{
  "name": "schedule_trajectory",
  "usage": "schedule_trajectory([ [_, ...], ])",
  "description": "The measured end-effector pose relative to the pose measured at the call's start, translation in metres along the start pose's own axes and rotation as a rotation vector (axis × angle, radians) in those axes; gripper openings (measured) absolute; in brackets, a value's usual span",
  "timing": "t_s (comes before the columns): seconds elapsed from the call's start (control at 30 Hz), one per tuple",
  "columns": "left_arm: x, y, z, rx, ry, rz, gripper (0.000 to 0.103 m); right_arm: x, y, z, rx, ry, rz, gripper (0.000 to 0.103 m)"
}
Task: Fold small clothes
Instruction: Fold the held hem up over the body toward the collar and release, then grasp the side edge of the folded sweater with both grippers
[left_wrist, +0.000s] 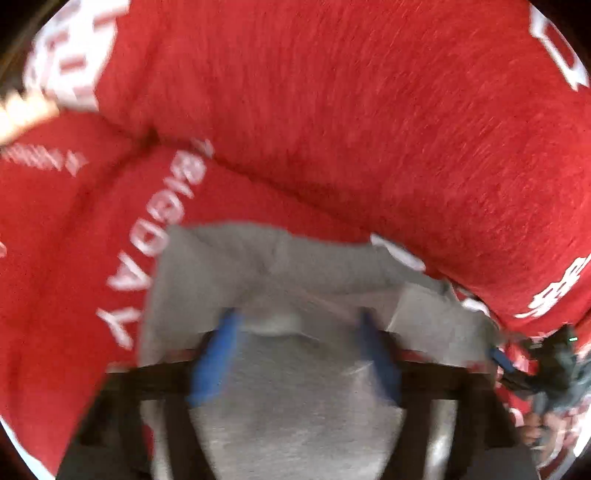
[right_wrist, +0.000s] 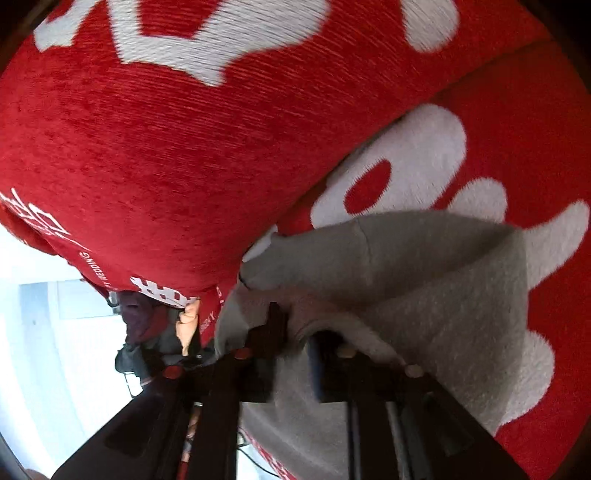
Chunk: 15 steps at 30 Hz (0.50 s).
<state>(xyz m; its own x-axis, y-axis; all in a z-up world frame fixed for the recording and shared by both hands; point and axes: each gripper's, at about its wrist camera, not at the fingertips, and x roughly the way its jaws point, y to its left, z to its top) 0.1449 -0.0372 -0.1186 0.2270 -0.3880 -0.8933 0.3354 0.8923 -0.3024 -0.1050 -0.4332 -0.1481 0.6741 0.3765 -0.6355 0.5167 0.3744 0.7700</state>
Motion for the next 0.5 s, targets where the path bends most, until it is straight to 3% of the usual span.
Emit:
schedule_trajectory([
  [0.03,-0.009,-0.002,0.001,0.018,-0.016,0.003,0.079,-0.006,0.005,0.000,-0.012,-0.019,-0.002,0.068],
  [0.13,-0.024,-0.005,-0.001,0.049,-0.009,0.006,0.079,-0.024,0.018,0.000,-0.048,-0.051,-0.024,0.068],
  [0.2,-0.025,-0.010,-0.006,0.080,0.016,-0.011,0.079,-0.030,0.022,-0.004,-0.053,-0.045,-0.033,0.067],
  [0.27,-0.014,-0.019,-0.013,0.117,0.066,-0.043,0.079,-0.028,0.024,-0.008,-0.070,-0.016,-0.047,0.055],
  [0.37,0.017,-0.033,-0.024,0.137,0.139,-0.060,0.079,-0.015,0.021,-0.011,-0.105,0.029,-0.093,0.047],
  [0.5,0.049,-0.042,-0.024,0.135,0.146,-0.019,0.079,0.010,0.000,-0.011,-0.087,0.071,-0.174,0.043],
])
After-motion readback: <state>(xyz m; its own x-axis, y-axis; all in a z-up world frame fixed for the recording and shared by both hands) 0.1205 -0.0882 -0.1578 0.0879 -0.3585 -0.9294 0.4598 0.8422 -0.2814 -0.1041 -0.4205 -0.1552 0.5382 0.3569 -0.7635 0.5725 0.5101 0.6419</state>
